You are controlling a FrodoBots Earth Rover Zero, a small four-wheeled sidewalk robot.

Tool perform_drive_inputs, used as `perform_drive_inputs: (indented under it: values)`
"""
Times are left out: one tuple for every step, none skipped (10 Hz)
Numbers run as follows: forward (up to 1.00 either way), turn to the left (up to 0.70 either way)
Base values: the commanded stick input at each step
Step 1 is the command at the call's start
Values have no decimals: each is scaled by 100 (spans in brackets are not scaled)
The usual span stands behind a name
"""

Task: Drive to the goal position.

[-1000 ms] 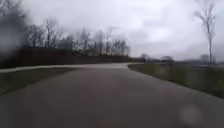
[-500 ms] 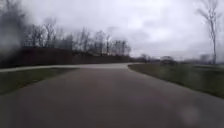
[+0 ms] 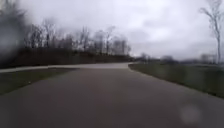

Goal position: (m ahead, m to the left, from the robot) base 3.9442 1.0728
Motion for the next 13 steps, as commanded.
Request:
perform_drive_inputs:
  values:
    - [70,0]
    - [70,0]
    - [70,0]
    - [70,0]
    - [70,0]
    - [70,0]
    - [70,0]
    - [70,0]
    - [70,0]
    - [70,0]
    - [70,0]
    - [70,0]
    - [70,0]
